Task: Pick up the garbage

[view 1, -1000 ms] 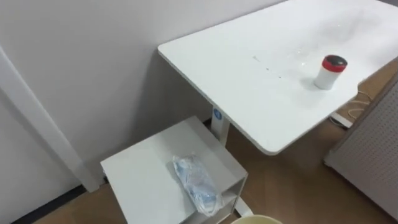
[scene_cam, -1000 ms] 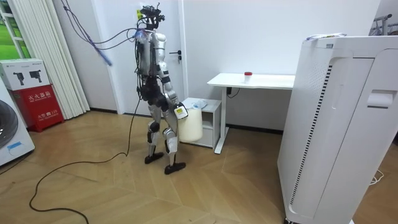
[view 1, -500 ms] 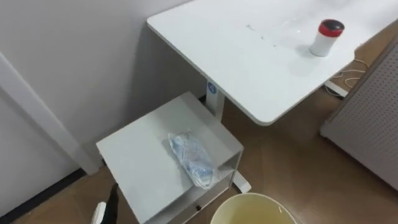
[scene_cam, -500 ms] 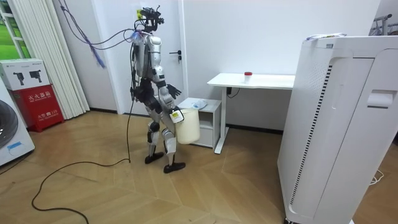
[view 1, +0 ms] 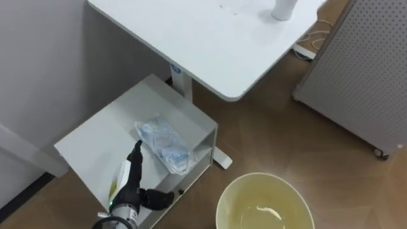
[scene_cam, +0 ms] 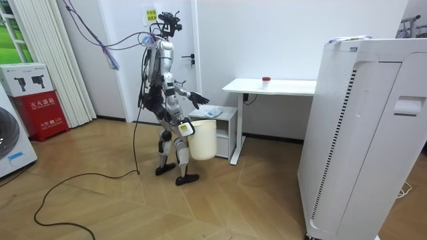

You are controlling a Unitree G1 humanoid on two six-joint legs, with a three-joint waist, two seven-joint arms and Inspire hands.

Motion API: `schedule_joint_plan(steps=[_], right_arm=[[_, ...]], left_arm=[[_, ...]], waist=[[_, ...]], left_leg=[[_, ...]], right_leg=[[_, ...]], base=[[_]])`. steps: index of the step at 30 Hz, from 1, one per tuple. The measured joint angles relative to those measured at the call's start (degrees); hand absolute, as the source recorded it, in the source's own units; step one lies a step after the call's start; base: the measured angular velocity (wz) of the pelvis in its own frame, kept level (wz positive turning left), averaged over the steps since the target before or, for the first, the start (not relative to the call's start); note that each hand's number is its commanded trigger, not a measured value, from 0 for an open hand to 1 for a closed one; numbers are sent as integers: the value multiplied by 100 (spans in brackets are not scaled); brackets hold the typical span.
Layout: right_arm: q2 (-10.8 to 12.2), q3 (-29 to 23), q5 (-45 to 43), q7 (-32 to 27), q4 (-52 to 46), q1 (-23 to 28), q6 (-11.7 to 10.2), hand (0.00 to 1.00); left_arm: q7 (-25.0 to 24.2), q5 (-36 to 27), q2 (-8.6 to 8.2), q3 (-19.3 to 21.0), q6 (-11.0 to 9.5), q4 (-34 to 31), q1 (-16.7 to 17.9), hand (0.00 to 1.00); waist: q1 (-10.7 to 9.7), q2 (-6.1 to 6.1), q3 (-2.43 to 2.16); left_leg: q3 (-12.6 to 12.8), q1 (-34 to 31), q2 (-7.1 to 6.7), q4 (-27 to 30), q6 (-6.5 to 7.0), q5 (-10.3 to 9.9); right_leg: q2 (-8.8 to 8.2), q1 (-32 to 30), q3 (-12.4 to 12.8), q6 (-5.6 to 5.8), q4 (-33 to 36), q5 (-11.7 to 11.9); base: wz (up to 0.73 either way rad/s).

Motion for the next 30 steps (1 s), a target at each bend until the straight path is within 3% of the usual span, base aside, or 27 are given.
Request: schedule_joint_plan(steps=[2, 4, 7, 15, 21, 30], right_arm=[[-49, 38, 85, 0, -1, -1, -21, 100], [-119, 86, 193, -45, 0, -1, -56, 100], [-133, 89, 251, -121, -3, 1, -73, 100], [-141, 362, 669, -253, 5, 31, -107, 100], [-143, 462, 837, -391, 34, 57, -64, 100], [-149, 589, 1075, -472, -26, 77, 75, 100]], left_arm=[[29, -1, -2, -8, -1, 0, -33, 0], [71, -2, 7, -9, -1, 1, -105, 0], [156, -4, 23, -8, -1, 1, -168, 0], [533, -1, 53, -126, -3, 148, -455, 0], [733, 16, 137, -360, -6, 376, -689, 0], [809, 753, 375, -536, 58, 1095, -888, 0]], waist=[[-26, -8, 8], [-73, 22, 85], [-122, 16, 112], [-255, 17, 111], [-373, 10, 108], [-448, 29, 115]], left_leg=[[45, -36, 29, 63, -4, -48], [43, -80, 48, 160, -4, -97], [77, -171, 75, 252, -7, -127], [134, -422, 223, 460, -58, -195], [162, -431, 244, 500, -93, -218], [219, -480, 385, 705, -142, -316]], right_leg=[[6, -77, 0, -16, 61, -10], [26, -98, 1, -22, 101, -25], [73, -194, 74, -23, 163, -33], [208, -419, 150, -57, 214, -23], [240, -476, 153, -115, 299, -45], [355, -519, 190, -176, 369, -44]], base=[[-15], [-9], [-5], [-7], [-4], [-7]])
